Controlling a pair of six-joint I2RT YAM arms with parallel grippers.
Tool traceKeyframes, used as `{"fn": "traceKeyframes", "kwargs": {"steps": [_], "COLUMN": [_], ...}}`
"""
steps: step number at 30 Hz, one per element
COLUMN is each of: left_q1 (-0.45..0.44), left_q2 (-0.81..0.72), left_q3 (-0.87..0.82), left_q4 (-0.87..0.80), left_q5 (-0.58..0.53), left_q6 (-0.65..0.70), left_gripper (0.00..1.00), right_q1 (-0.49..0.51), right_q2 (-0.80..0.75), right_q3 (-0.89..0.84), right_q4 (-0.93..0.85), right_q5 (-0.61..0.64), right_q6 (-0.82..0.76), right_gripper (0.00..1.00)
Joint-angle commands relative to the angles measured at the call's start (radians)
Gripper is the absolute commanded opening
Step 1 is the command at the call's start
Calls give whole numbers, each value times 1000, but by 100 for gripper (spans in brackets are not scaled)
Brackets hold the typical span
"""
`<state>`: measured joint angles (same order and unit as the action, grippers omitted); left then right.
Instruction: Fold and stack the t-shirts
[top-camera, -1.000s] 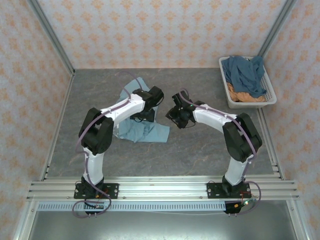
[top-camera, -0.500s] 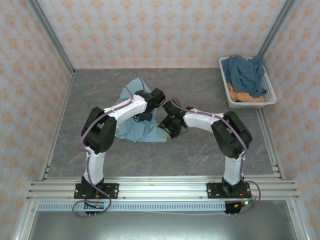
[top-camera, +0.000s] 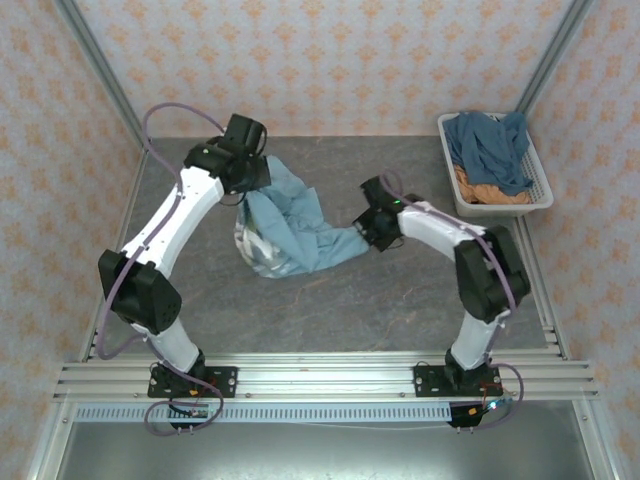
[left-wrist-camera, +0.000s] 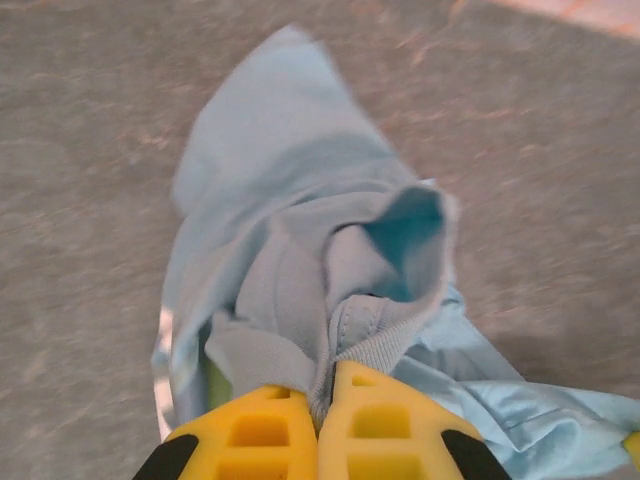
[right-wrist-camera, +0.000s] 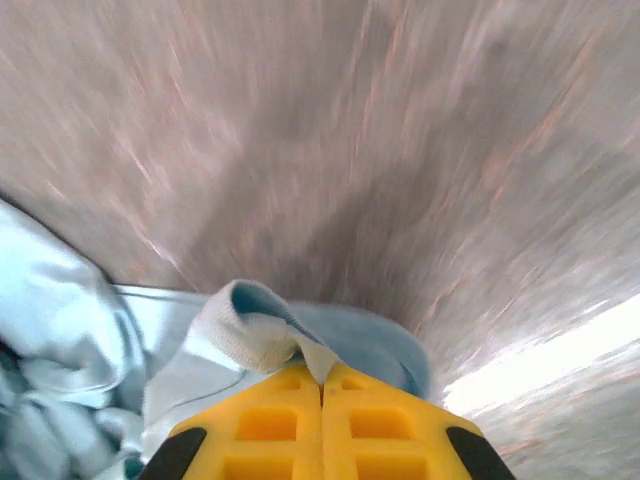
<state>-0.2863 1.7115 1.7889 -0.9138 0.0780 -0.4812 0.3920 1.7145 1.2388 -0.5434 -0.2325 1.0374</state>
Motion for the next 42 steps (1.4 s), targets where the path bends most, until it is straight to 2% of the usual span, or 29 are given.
{"fn": "traceKeyframes", "kwargs": {"steps": [1, 6, 10, 14, 19, 21, 24, 26, 28, 32, 36, 42], "left_q1": [25, 89, 149, 189, 243, 310, 353, 359, 361, 363, 363, 363], "left_q2": [16, -12, -117, -289, -522, -544, -496, -420, -317, -210, -217, -131], "left_q3": [127, 226, 153, -61, -527, -702, -805, -779, -685, -536, -499, -329], "left_q4": [48, 97, 199, 278, 325, 354, 396, 376, 283, 102, 100, 78], "left_q5": [161, 220, 247, 178, 19, 56, 109, 129, 134, 36, 29, 26], "left_q6": [-80, -191, -260, -263, -300, -327, -307, -278, -232, -189, -180, -182], "left_gripper": [0, 0, 0, 0, 0, 0, 0, 0, 0, 0, 0, 0], "right_q1": [-90, -217, -283, -308, -308, -308, -302, -285, -275, -274, -274, -277], "right_q2": [-100, -162, -227, -307, -332, -330, -278, -220, -182, -164, -159, -133], "right_q3": [84, 193, 187, 79, -104, -191, -236, -219, -198, -167, -113, 2], "right_q4": [-125, -224, -253, -215, -177, -119, -88, -117, -143, -162, -181, -211], "right_q5": [100, 117, 164, 225, 225, 173, 92, 67, 68, 107, 143, 216], "right_q6": [-122, -246, -284, -272, -225, -210, -216, -241, -261, -276, -290, -298], "right_gripper": [0, 0, 0, 0, 0, 0, 0, 0, 0, 0, 0, 0]}}
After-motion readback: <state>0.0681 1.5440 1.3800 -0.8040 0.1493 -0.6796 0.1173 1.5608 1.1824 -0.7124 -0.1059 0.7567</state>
